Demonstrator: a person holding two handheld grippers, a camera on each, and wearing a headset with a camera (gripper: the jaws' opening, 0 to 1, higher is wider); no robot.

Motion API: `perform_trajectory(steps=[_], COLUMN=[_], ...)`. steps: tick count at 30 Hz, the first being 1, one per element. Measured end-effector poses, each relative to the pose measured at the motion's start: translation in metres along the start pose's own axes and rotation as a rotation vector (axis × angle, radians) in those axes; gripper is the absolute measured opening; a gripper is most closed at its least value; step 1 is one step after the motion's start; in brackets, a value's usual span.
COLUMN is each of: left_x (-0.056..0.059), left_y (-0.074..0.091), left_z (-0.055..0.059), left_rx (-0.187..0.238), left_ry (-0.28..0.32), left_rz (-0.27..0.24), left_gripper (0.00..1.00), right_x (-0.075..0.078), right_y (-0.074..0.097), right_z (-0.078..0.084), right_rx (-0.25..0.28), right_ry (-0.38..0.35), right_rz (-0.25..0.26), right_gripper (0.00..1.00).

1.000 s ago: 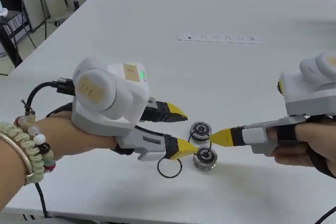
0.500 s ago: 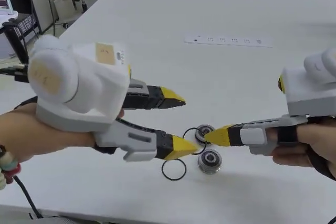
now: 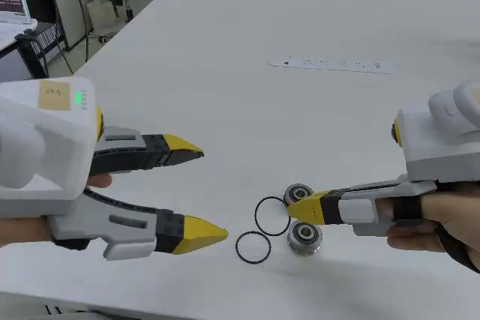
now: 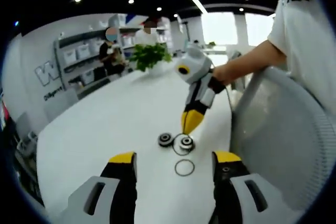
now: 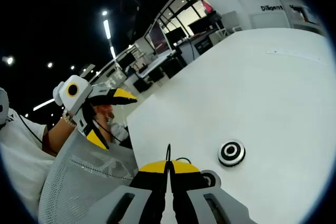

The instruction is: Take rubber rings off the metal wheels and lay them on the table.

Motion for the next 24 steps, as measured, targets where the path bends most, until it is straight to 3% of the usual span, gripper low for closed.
perform_trajectory(steps=[9,18,24], left_x=[0.000,0.003,0.005], left_y=[0.011,0.011,0.010], left_z=[0.023,0.035,0.038], left_rx=[0.008,0.013,0.009], left_ry=[0.090,0.148,0.168], left_rz=[-0.062,-0.089,-0.087], left_gripper=[0.76,0.93,0.96], right_x=[-0.004,-0.008,-0.007], right_y=[-0.007,-0.014,-0.017], right_z=[0.003,0.008,0.012], right_rx=[-0.027,-0.070,-0.093], right_ry=[0.017,0.044,0.055], right_rz=[-0.010,-0.012,-0.003], right_gripper=[0.00,0.00,0.00])
Point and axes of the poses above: the centre of the closed fingertips' face, and the gripper's own axes: y roughly backward along the fingers, x roughly to its right, z roughly out of its underside, the point moved 10 cm from there along y, roughly backward along the fingers, and after that the axes turned 15 degrees about y, right-handed, at the moved point
